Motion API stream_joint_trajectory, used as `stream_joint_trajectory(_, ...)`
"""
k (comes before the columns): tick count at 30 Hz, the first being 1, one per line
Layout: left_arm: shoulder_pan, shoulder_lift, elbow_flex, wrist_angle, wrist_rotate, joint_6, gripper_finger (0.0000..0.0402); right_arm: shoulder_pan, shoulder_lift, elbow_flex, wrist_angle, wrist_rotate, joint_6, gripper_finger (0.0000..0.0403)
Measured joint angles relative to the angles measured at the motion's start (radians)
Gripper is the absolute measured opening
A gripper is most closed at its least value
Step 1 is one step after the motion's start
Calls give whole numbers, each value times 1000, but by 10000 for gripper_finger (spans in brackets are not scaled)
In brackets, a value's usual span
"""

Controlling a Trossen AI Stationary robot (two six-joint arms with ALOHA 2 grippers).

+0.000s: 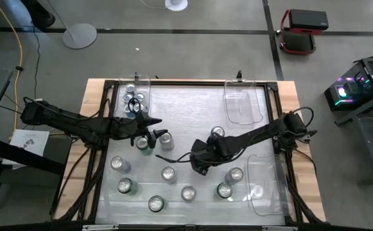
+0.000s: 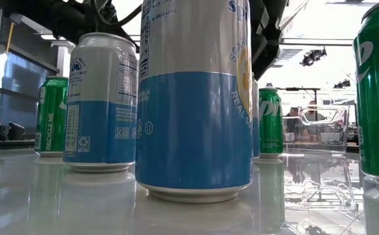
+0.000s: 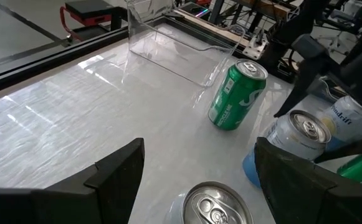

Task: Sort soda cans
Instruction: Put the blue-white soda can into the top right transparent bin

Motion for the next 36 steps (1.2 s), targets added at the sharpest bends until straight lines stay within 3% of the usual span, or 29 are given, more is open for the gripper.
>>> stream_joint_trajectory(7,0,0,0,0,1,0,279,-2,5,2,3,5,-107,274)
stream_joint_trajectory(13,0,0,0,-1,3,1,279,32,-22,-3,-3,12,-297,271)
stream_joint_trajectory(17,0,0,0,-1,2,1,279,52,-130,-4,-31,10,-360,271)
stream_joint_trajectory(23,0,0,0,-1,2,0,279,45,-349,-2,-187,132,-380,271)
stream_joint_trajectory(28,0,0,0,-1,2,0,279,-45,-530,-13,-403,211,-366,271)
stream_joint_trajectory(31,0,0,0,0,-1,1,279,-143,-639,-83,-380,206,-427,271)
stream_joint_trajectory(36,0,0,0,-1,-13,1,279,-362,-789,-272,-249,112,-587,271)
